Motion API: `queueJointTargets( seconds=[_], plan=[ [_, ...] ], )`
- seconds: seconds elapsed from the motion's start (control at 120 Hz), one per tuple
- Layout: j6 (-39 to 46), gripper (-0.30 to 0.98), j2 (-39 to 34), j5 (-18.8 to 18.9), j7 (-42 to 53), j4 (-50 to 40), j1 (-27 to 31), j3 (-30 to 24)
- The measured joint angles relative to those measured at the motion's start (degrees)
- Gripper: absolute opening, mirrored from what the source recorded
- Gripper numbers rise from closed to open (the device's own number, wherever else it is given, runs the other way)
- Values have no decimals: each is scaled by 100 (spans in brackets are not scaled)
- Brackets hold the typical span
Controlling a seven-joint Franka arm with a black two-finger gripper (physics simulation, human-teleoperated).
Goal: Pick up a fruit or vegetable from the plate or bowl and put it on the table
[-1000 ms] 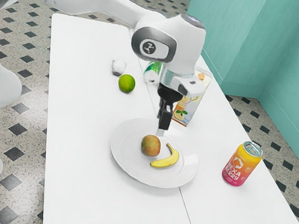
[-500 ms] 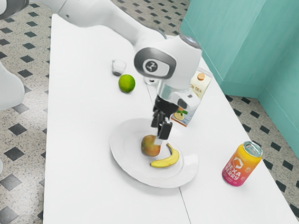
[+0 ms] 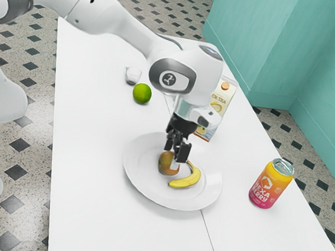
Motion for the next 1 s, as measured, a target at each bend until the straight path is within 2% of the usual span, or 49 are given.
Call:
queueJointTargets(
  seconds=[0.617,0.742,0.9,1.0],
  plan=[
    [640,66,302,-19,-93,-258,85,11],
    [662,48,323,-36,-106,-292,138,9],
    [247,38,276,-19,-127,-216,210,104],
    [-304,35,207,-17,-97,261,225,168]
  ],
)
